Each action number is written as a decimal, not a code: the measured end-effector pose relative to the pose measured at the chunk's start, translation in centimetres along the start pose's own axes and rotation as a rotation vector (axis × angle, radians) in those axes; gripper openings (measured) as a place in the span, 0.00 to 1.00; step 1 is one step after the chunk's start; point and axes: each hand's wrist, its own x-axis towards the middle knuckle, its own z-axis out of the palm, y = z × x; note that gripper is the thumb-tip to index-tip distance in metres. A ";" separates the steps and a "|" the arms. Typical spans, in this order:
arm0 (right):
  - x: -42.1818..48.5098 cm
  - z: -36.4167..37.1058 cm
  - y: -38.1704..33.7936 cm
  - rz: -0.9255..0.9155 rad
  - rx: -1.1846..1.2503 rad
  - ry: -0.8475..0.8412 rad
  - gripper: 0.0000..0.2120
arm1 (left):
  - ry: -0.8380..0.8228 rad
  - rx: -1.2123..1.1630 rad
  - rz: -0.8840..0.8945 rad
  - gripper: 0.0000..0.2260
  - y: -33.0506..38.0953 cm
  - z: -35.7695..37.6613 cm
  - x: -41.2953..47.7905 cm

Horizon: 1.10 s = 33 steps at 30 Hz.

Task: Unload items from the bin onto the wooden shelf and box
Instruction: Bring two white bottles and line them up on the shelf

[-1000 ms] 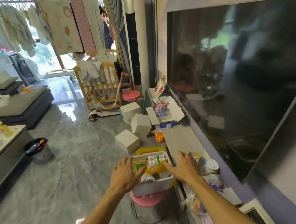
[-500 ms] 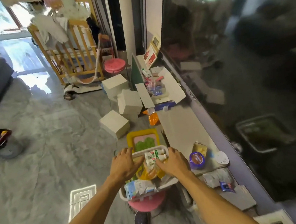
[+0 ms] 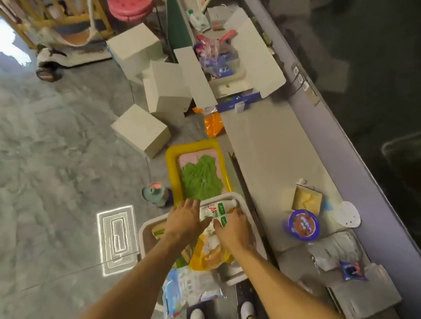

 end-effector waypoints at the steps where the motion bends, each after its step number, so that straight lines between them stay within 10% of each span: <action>1: 0.8 0.6 -0.1 0.034 0.039 -0.011 0.26 | -0.013 -0.005 0.014 0.29 -0.2 1.3 1.5; 20: 7.7 4.8 2.8 0.545 0.377 -0.128 0.28 | -0.133 0.162 -0.013 0.22 3.2 12.3 9.0; 33: 4.6 4.2 3.1 0.282 0.545 -0.033 0.24 | -0.098 0.006 -0.104 0.20 1.5 9.7 7.9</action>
